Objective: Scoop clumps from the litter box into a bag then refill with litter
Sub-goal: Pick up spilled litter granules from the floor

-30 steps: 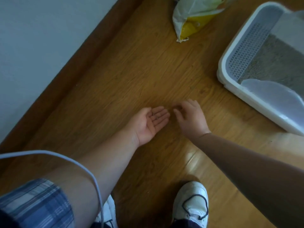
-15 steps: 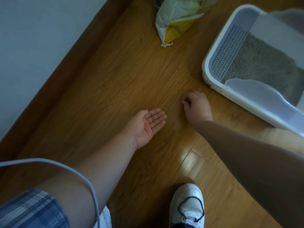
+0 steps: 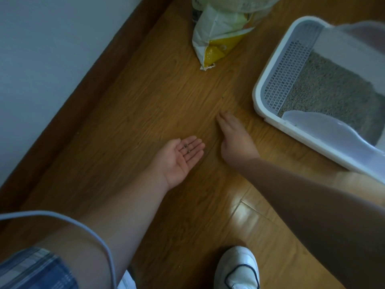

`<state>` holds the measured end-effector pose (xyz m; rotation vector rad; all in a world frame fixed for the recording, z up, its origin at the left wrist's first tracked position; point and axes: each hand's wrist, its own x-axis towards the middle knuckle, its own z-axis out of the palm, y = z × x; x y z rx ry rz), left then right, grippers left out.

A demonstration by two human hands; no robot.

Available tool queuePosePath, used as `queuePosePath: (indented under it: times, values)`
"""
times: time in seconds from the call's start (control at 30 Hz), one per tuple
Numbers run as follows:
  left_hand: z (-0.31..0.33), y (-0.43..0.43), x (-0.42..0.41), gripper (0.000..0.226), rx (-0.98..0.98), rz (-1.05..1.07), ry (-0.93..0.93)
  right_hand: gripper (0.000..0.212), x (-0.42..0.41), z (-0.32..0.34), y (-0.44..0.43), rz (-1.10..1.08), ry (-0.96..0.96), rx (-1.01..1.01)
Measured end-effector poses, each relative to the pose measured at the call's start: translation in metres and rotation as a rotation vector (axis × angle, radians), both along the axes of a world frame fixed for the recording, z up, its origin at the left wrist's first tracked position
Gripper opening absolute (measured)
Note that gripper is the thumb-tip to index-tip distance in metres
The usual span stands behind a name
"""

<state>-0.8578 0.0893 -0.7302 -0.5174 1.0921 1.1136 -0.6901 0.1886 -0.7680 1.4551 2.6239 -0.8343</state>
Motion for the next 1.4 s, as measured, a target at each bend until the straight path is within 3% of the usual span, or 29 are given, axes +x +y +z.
queuePosePath:
  times: [0.27, 0.5, 0.8, 1.17, 1.4]
  values:
    - [-0.005, -0.018, -0.007, 0.041, -0.014, 0.022, -0.011, 0.063, 0.022, 0.002, -0.042, 0.11, 0.035, -0.057]
    - [0.003, -0.031, -0.023, 0.042, -0.011, 0.06, -0.016, 0.056, 0.005, 0.012, -0.026, -0.023, 0.145, -0.032]
    - [0.014, -0.036, -0.053, 0.047, -0.052, 0.126, 0.073, 0.055, -0.068, -0.001, 0.003, 0.289, -0.016, 0.058]
    - [0.019, -0.052, -0.041, 0.042, 0.007, 0.116, 0.023, 0.062, 0.006, 0.018, -0.048, 0.407, -0.157, 0.018]
    - [0.023, -0.06, -0.061, 0.042, 0.011, 0.214, 0.026, 0.066, -0.061, 0.023, -0.067, 0.44, -0.275, 0.169]
